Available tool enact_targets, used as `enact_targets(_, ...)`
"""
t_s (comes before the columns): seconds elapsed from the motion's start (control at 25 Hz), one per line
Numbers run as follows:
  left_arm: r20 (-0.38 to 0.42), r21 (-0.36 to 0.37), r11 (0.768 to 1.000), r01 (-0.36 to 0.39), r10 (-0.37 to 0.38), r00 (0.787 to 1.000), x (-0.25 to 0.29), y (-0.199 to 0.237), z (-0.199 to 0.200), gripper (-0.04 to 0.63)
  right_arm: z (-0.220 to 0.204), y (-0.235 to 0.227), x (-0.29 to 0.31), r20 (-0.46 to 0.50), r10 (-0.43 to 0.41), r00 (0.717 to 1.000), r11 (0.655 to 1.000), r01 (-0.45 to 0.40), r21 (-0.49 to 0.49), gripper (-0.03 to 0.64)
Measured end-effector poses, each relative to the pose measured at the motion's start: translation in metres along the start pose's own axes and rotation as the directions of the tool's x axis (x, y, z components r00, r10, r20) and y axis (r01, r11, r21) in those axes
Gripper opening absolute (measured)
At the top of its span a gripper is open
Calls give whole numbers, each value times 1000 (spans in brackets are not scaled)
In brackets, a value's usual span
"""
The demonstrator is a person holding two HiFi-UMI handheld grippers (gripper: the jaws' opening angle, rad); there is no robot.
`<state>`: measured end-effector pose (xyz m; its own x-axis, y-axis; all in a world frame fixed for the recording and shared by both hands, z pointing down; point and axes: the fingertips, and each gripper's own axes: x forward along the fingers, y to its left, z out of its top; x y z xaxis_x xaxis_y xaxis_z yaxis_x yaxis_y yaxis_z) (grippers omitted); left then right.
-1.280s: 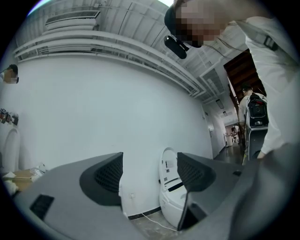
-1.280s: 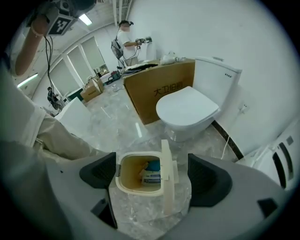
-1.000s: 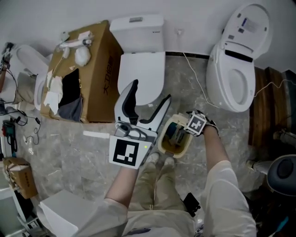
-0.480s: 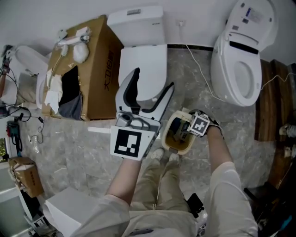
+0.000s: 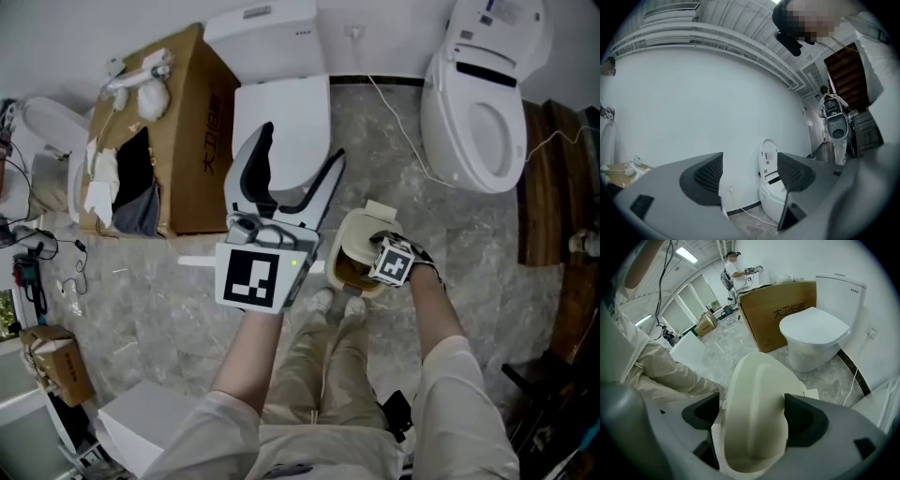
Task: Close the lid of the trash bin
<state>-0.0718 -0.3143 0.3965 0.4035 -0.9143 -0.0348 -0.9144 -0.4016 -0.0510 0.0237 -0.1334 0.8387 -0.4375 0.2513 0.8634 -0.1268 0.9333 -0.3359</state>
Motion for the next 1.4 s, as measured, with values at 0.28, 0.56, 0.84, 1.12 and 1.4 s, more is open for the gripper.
enact_targets(0.28, -14, 11, 1000, 2, -2, 1000, -19, -5, -21, 337, -17, 36, 45, -14, 23, 1000, 1000, -23, 13, 446)
enact_targets(0.56, -32, 25, 1000, -3, 3, 999, -33, -2, -50, 337, -32, 48, 83, -16, 37, 999, 999, -36, 20, 439)
enact_targets(0.84, 13, 1, 1000, -15, 15, 1000, -28, 0, -50, 337, -42, 53, 106, -32, 63, 997, 998, -62, 30, 426)
enact_targets(1.12, 19, 47, 999, -26, 25, 1000, -24, 11, -54, 337, -52, 55, 121, -56, 88, 995, 996, -87, 20, 426)
enact_targets(1.4, 12, 36, 999, -38, 38, 999, -20, 17, -60, 337, -52, 55, 123, -19, 82, 996, 996, -82, 38, 413)
